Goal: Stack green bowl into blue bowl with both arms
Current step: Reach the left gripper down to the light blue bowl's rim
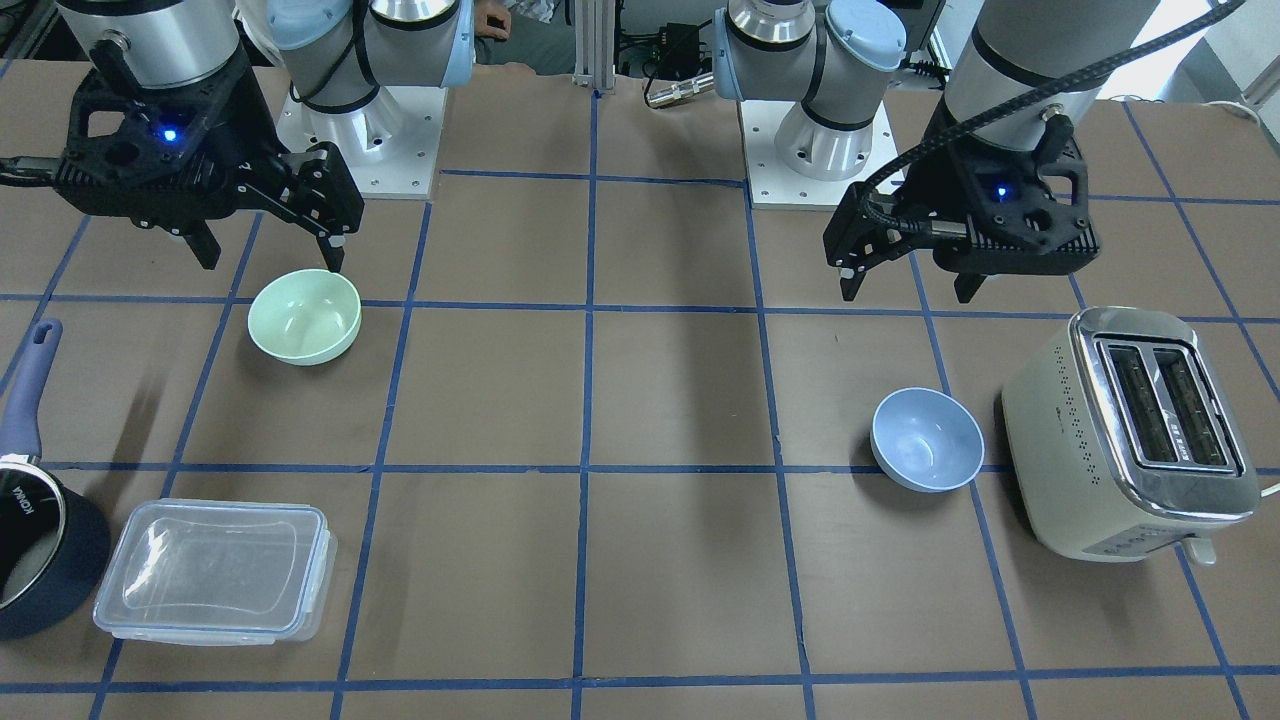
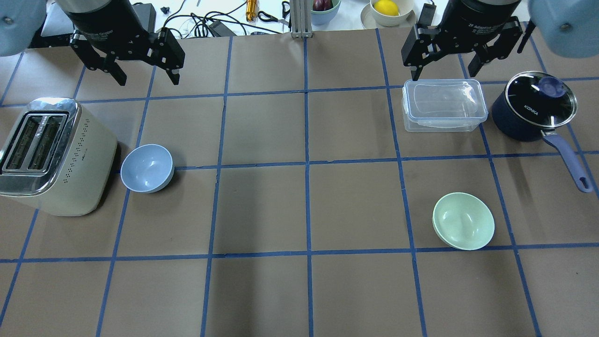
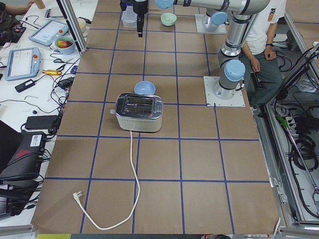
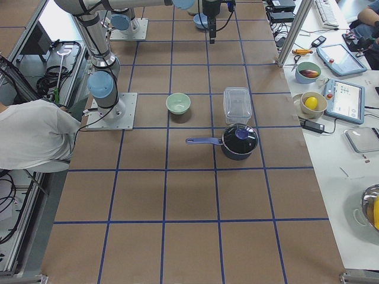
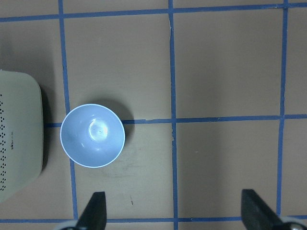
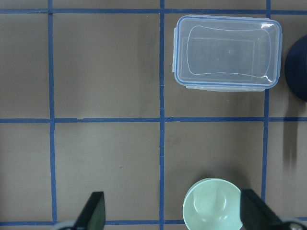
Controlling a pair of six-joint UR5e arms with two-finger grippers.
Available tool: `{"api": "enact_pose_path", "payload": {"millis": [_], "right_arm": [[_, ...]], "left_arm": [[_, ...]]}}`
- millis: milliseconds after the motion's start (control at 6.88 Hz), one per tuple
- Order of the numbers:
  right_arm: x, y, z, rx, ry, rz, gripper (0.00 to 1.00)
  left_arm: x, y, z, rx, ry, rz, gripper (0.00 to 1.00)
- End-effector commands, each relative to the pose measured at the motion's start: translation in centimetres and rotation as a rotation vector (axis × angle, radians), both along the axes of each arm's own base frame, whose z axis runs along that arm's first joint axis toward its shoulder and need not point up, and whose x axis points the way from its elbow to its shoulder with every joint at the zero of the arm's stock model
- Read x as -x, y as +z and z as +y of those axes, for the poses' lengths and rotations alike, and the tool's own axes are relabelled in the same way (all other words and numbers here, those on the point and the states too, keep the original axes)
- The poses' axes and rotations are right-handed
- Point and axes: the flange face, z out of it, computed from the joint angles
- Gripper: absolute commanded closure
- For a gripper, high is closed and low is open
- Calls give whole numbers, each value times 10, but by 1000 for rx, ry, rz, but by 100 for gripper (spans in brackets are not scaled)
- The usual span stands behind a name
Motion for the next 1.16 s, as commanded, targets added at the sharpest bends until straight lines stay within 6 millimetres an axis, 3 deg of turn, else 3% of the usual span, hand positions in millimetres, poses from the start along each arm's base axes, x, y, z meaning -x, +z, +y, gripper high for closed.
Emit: {"api": "enact_pose_path", "payload": {"millis": [0, 145, 291, 436, 582, 727, 873, 1018], "right_arm": [[-1, 0, 0, 0, 1, -1, 0], [-1, 0, 0, 0, 1, -1, 0], [-1, 0, 0, 0, 1, -1, 0], [-1, 0, 0, -2, 1, 1, 0], [-2, -6, 4, -41, 17, 15, 0], [1, -14, 1, -68, 14, 14, 0], [1, -33, -6, -107, 19, 15, 0], [12, -66, -8, -165, 88, 19, 0]], "left_arm": [[3, -18, 14, -15, -8, -6, 0], [4, -30, 20, -29, -10, -11, 0], [1, -60, 38, -99, -8, -12, 0], [-18, -113, 40, -122, 35, -7, 0], [-46, -172, 27, -66, 59, -11, 0], [-58, -228, 28, -57, 34, -45, 0], [-62, -262, 15, -39, 25, -47, 0], [-64, -293, 3, -59, 23, -47, 0]]}}
